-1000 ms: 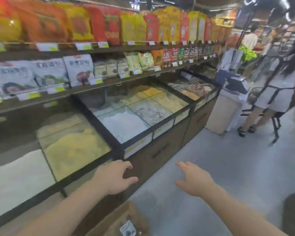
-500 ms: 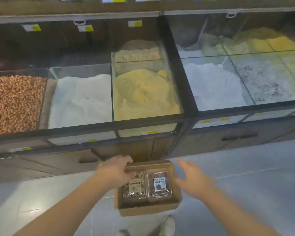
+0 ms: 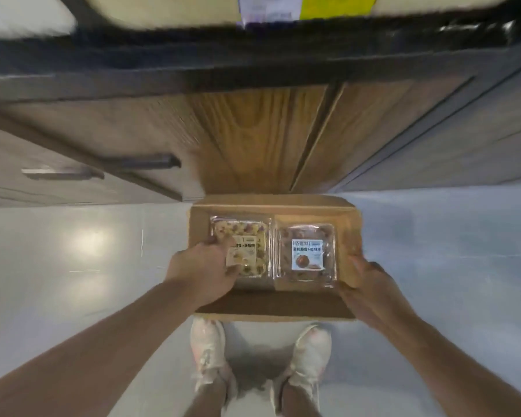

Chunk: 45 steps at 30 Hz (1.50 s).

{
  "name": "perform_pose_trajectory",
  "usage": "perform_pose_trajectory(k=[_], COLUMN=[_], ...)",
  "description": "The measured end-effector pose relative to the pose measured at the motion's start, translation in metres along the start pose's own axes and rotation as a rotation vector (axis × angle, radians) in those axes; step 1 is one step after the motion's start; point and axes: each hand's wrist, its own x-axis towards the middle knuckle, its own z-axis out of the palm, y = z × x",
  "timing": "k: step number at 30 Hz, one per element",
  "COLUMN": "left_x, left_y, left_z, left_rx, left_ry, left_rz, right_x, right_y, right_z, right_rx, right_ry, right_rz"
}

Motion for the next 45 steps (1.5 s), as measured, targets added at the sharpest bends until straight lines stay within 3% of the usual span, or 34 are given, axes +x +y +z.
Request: perform_pose_trajectory(k=[6, 12, 19, 22, 27, 30, 32, 35, 39, 41, 45], left_x=[0.091, 0.16, 0.204, 0.208, 0.191, 0.166, 0.152, 0.143, 0.143, 0.146, 0.147], left_y=[-0.033, -0.07, -0.066, -0.056, -0.047, -0.042, -0.038, -0.035, -0.04, -0.045, -0.051], left_z=[0.119, 0.188, 0.219, 0.218, 0.195, 0.185, 0.182, 0.185, 0.19, 0.19, 0.184], left_rx=[-0.246, -0.487, -0.763, -0.839, -1.034, -0.98, -0.879, -0.748, -0.627, -0.675, -0.666], left_ry=[-0.016, -0.082, -0.116, -0.148, -0.021, 0.147, 0.176, 0.145, 0.097, 0.043, -0.037], left_rz=[-0.153, -0.297, -0.414, -0.44, -0.436, -0.323, -0.252, -0.175, -0.15, -0.137, -0.044], right_x=[0.102, 0.19, 0.248, 0.256, 0.233, 0.21, 0.198, 0.19, 0.193, 0.194, 0.196], right_y=[0.043, 0.084, 0.105, 0.103, 0.092, 0.093, 0.093, 0.083, 0.071, 0.073, 0.083], right_z=[0.109, 0.16, 0.185, 0.198, 0.183, 0.169, 0.162, 0.16, 0.168, 0.169, 0.177], right_rx=[0.225, 0.392, 0.645, 0.7, 0.874, 0.96, 1.018, 1.041, 0.696, 0.557, 0.607], right_ry=[0.004, -0.006, -0.011, 0.011, -0.061, -0.102, -0.105, -0.06, 0.032, 0.022, -0.148], right_rz=[0.034, 0.146, 0.256, 0.201, 0.222, 0.217, 0.184, 0.145, -0.022, 0.01, -0.136])
